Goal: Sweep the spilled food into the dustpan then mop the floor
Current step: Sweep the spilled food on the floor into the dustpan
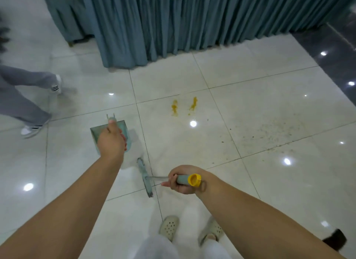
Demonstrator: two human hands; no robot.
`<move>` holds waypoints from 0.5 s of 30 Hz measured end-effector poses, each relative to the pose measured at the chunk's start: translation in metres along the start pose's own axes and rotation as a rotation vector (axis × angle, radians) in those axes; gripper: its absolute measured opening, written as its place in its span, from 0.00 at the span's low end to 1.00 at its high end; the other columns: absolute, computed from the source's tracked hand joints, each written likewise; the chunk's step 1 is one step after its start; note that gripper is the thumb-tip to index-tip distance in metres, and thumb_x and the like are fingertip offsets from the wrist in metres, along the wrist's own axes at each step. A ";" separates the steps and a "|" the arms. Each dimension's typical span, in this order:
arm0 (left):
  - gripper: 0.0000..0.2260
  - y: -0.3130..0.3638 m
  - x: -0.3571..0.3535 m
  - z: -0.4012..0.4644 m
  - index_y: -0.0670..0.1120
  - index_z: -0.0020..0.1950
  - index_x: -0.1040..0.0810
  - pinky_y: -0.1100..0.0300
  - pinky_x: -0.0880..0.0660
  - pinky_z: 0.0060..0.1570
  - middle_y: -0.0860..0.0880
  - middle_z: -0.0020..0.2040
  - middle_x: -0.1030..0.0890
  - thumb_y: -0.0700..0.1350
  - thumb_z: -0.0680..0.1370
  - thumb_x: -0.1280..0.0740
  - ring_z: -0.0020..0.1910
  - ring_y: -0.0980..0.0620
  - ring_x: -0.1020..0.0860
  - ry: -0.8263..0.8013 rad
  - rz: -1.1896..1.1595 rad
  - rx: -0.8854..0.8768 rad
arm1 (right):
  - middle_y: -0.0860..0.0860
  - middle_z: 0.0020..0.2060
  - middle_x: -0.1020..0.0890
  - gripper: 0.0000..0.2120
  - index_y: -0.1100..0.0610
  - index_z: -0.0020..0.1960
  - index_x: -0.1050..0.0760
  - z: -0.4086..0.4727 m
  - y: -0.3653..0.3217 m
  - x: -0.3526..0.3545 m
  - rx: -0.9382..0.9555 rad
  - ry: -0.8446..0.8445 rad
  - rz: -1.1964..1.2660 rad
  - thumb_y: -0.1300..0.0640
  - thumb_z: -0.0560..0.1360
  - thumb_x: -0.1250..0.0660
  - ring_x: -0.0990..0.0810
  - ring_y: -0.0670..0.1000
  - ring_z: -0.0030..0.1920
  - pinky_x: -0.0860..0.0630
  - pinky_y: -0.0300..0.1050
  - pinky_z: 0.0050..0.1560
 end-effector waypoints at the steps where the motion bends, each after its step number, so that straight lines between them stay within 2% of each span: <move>1: 0.22 -0.002 -0.001 -0.001 0.47 0.35 0.30 0.61 0.32 0.27 0.48 0.30 0.27 0.58 0.82 0.48 0.26 0.51 0.30 0.014 0.000 0.003 | 0.65 0.65 0.31 0.08 0.72 0.55 0.33 0.006 0.001 0.000 -0.019 -0.015 0.008 0.69 0.79 0.45 0.29 0.47 0.23 0.29 0.35 0.19; 3: 0.21 -0.008 -0.005 -0.004 0.47 0.36 0.30 0.60 0.31 0.26 0.48 0.31 0.27 0.59 0.81 0.48 0.26 0.52 0.30 0.037 -0.013 0.019 | 0.65 0.65 0.31 0.07 0.72 0.54 0.33 0.013 0.002 0.002 -0.044 -0.025 0.009 0.69 0.79 0.45 0.26 0.52 0.18 0.29 0.36 0.17; 6: 0.21 -0.017 -0.017 -0.013 0.47 0.35 0.30 0.60 0.32 0.25 0.48 0.31 0.27 0.59 0.81 0.47 0.26 0.52 0.30 0.074 -0.016 0.031 | 0.66 0.47 0.26 0.03 0.68 0.48 0.32 0.020 -0.001 0.014 -0.067 0.023 0.035 0.70 0.78 0.44 0.31 0.50 0.13 0.31 0.35 0.15; 8: 0.22 -0.021 -0.028 -0.023 0.47 0.35 0.30 0.60 0.31 0.25 0.48 0.30 0.27 0.59 0.81 0.47 0.26 0.51 0.30 0.098 -0.009 0.041 | 0.64 0.42 0.27 0.03 0.68 0.46 0.32 0.020 -0.005 0.031 -0.068 0.056 0.074 0.70 0.77 0.43 0.34 0.48 0.13 0.32 0.34 0.15; 12: 0.22 -0.024 -0.055 -0.048 0.47 0.34 0.30 0.57 0.28 0.30 0.47 0.29 0.27 0.59 0.81 0.48 0.26 0.49 0.30 0.125 -0.001 0.059 | 0.65 0.42 0.29 0.04 0.68 0.48 0.31 0.004 -0.021 0.084 -0.009 0.044 0.209 0.71 0.78 0.45 0.31 0.51 0.12 0.33 0.32 0.15; 15: 0.22 -0.021 -0.076 -0.065 0.47 0.34 0.30 0.59 0.31 0.27 0.48 0.29 0.27 0.59 0.81 0.49 0.25 0.50 0.30 0.140 0.002 0.064 | 0.65 0.43 0.30 0.05 0.67 0.51 0.32 -0.012 -0.040 0.131 0.043 0.048 0.301 0.71 0.78 0.45 0.31 0.51 0.13 0.32 0.31 0.16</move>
Point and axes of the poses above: each hand's wrist, its own z-axis towards the middle knuckle, its own x-axis out of the back of the hand, y = z × x, the point moved 1 cm from there along z, towards the middle knuckle
